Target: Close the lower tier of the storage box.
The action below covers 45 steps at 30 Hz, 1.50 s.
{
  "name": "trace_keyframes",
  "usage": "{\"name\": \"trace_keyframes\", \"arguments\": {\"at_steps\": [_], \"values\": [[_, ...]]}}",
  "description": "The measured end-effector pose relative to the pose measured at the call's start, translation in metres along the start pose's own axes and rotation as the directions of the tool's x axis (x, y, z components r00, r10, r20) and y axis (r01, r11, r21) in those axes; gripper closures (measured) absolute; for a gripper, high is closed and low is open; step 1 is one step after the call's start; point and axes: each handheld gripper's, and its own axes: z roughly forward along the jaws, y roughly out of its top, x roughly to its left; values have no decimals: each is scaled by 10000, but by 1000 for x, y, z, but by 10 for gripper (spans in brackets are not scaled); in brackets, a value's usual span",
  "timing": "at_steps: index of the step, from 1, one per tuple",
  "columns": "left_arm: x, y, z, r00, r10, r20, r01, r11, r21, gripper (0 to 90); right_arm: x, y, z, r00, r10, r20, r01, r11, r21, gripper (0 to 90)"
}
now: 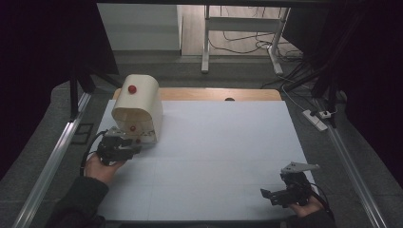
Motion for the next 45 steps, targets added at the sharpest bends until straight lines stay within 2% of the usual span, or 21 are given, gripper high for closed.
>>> {"name": "trace_keyframes", "arguments": {"at_steps": [5,21,37,45], "values": [[0,-1,-4,9996,-223,144,226,9996,-195,395,0,0,0,10000,-39,3,39,10000,-4,0],[-2,0,-6,9979,-426,487,447,9981,-429,266,0,0,1,10000,-2,-35,3,10000,22,0],[-6,0,-7,9976,-268,644,297,9986,-440,110,0,0,1,10000,-15,-64,16,10000,69,0],[-9,0,-9,9957,-201,906,251,9982,-541,25,0,0,1,10000,-19,-71,20,10000,72,0]]}}
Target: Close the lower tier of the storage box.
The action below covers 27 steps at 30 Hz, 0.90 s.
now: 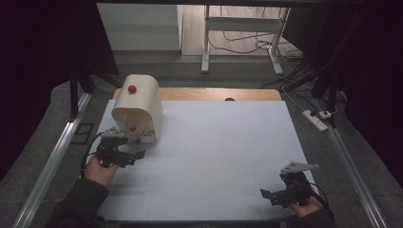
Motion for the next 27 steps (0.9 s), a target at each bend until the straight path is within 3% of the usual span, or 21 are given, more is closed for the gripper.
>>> {"name": "trace_keyframes", "arguments": {"at_steps": [8,27], "values": [[-2,-1,0,9998,166,-132,-168,9998,-97,0,0,0,0,10000,-1,-8,1,10000,3,0],[-5,-3,-4,9997,179,140,-176,9996,-236,0,0,0,0,10000,-2,-5,2,10000,-15,0]]}}
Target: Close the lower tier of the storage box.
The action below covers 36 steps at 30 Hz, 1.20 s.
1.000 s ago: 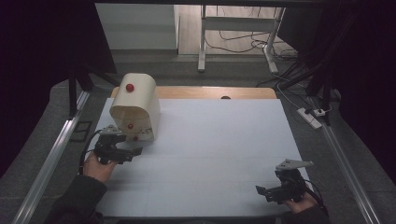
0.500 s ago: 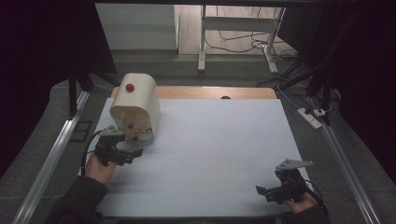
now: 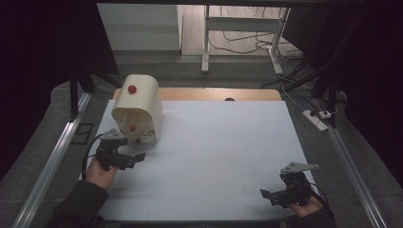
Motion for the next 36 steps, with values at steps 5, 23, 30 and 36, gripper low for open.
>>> {"name": "trace_keyframes", "arguments": {"at_steps": [5,23,30,36], "values": [[0,0,0,10000,-22,57,22,10000,33,0,0,0,0,10000,-9,-15,9,10000,0,0],[-7,-3,-5,10000,26,96,-27,10000,12,0,0,0,0,10000,-22,-5,22,10000,-6,0],[-9,-4,-7,9999,3,171,-4,10000,34,0,0,0,0,10000,-23,-8,23,10000,-9,0],[-10,-7,-10,9998,-24,219,24,10000,29,0,0,0,0,10000,-32,-12,32,10000,-20,0]]}}
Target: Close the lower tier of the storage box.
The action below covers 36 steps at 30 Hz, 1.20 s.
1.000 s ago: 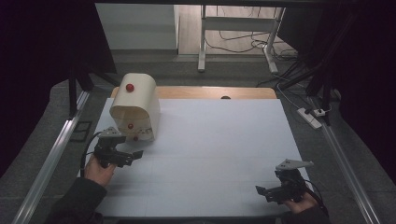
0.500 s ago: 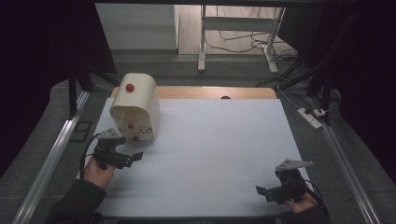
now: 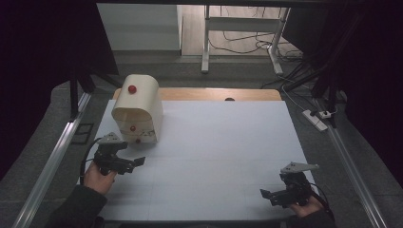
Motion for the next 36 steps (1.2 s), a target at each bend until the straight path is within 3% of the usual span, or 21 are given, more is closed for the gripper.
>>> {"name": "trace_keyframes", "arguments": {"at_steps": [36], "values": [[-5,-19,-17,9995,-309,61,309,9995,18,0,0,0,0,10000,-22,30,22,10000,19,0]]}}
